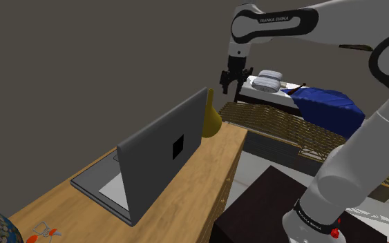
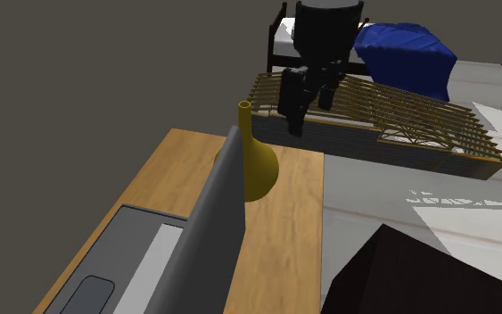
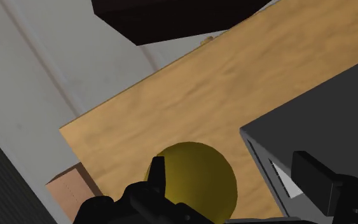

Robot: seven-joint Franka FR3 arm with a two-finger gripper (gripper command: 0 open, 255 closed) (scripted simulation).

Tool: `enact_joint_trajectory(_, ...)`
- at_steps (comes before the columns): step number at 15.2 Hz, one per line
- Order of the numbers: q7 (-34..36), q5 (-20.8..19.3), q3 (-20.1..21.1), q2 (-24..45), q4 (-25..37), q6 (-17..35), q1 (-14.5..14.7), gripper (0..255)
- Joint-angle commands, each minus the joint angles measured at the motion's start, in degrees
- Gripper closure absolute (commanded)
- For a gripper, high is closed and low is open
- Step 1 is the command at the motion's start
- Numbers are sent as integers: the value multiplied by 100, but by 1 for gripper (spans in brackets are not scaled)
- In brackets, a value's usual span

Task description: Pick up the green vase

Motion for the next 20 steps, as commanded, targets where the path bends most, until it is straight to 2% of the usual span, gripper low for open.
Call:
enact_joint_trajectory(1, -108, 50, -48, 597, 634, -180, -13, 0)
enact_joint_trajectory(6, -350, 206, -119, 2117, 2394, -754, -114, 0)
enact_joint_trajectory(9, -470, 313, -127, 3167, 3774, -1283, -233, 0)
enact_joint_trajectory(11, -528, 392, -114, 4021, 5007, -1791, -351, 0)
enact_joint_trajectory(12, -534, 404, -106, 4185, 5256, -1897, -378, 0)
enact_joint_trajectory(20, -536, 376, -106, 3957, 4295, -1163, -316, 0)
